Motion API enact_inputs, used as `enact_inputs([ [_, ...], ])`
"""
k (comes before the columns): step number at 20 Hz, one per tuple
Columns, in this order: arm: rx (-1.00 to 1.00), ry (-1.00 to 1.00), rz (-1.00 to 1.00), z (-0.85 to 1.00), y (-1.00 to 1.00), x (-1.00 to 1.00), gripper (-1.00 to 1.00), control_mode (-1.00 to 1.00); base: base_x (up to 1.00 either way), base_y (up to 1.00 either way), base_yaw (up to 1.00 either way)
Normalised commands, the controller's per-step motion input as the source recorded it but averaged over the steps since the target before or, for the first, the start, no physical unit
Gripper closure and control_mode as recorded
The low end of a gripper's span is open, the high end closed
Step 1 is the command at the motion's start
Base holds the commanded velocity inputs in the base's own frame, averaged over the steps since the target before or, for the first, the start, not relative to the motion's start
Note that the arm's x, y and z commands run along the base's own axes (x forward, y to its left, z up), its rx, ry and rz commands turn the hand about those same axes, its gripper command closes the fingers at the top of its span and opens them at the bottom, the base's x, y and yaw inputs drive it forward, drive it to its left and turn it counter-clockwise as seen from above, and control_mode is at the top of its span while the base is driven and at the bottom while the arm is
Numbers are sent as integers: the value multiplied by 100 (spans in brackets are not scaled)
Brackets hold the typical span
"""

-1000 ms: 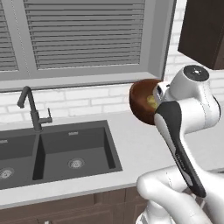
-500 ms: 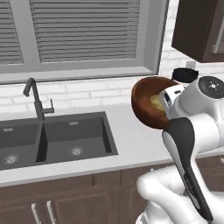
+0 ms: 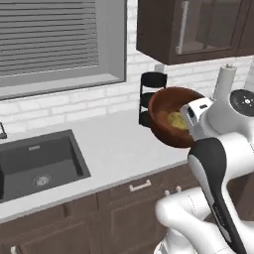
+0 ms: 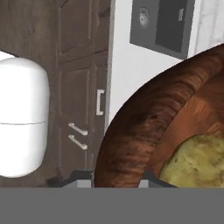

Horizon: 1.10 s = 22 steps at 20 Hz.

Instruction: Pick the potato from the sink and place it in the bowl. Then pick the bowl and place it in the microwave. Then close the microwave door and press the start button.

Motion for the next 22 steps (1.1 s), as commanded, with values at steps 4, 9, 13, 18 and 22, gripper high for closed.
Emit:
enact_inputs([
  [4,0,0,0,0,0,0,100,100,0,-4,-96],
  [9,0,0,0,0,0,0,100,100,0,-1,-97],
  [13,0,0,0,0,0,0,100,100,0,0,-100],
  [18,0,0,0,0,0,0,100,100,0,-15,-94],
  [22,0,0,0,0,0,0,100,100,0,-36,-87],
])
